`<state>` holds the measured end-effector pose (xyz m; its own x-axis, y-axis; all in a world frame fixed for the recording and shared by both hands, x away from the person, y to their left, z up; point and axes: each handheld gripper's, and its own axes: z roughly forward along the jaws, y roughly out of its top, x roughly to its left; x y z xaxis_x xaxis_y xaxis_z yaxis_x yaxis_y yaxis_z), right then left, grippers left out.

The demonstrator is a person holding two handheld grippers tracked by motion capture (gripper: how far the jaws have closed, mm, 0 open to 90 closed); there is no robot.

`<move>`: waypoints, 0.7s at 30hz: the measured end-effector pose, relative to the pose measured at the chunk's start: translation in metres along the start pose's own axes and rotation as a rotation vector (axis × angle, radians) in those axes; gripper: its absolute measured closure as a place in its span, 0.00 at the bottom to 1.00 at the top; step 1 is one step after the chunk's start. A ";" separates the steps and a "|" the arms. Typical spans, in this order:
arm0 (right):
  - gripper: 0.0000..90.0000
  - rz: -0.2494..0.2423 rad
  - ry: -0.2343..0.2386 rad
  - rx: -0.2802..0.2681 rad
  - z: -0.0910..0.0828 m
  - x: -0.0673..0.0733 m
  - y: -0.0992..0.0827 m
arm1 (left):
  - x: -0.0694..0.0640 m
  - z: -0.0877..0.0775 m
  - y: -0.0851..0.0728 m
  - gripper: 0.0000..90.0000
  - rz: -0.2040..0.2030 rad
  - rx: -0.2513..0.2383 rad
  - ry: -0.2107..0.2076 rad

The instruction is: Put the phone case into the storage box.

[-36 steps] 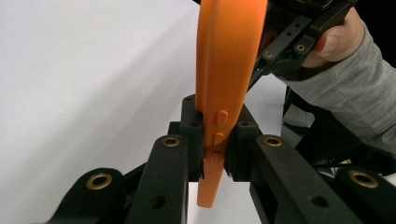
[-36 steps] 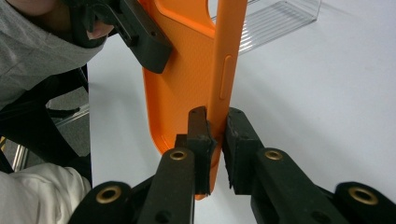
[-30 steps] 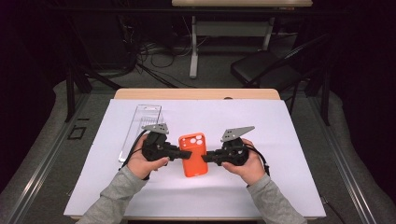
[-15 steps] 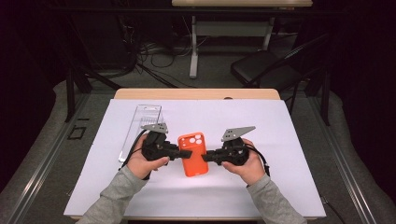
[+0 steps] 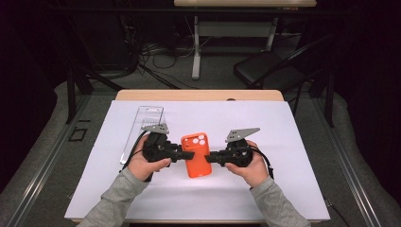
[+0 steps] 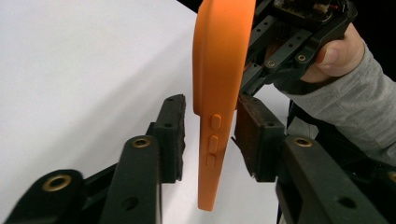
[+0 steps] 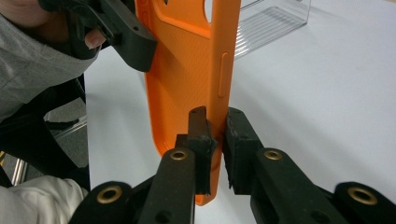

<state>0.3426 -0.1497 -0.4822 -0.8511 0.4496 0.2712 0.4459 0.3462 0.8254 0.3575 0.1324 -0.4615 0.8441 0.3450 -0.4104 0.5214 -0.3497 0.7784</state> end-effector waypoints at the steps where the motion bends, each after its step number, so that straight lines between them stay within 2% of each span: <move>1: 0.91 0.004 -0.002 0.000 0.000 0.000 0.000 | 0.000 0.000 0.000 0.68 -0.002 -0.003 0.000; 12: 0.91 0.039 -0.026 -0.029 -0.004 -0.004 0.000 | 0.003 -0.005 0.000 0.64 -0.017 -0.027 0.020; 16: 0.91 0.047 -0.040 -0.039 -0.006 -0.005 0.000 | 0.004 -0.006 0.000 0.60 -0.019 -0.042 0.049; 19: 0.91 0.054 -0.054 -0.053 -0.007 -0.006 -0.001 | 0.005 -0.006 0.000 0.53 -0.018 -0.048 0.067; 21: 0.91 0.056 -0.063 -0.057 -0.008 -0.006 -0.001 | 0.006 -0.007 0.000 0.47 -0.004 -0.059 0.108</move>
<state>0.3454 -0.1597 -0.4803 -0.8054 0.5185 0.2873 0.4742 0.2728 0.8371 0.3615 0.1410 -0.4604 0.8218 0.4394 -0.3627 0.5141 -0.2975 0.8045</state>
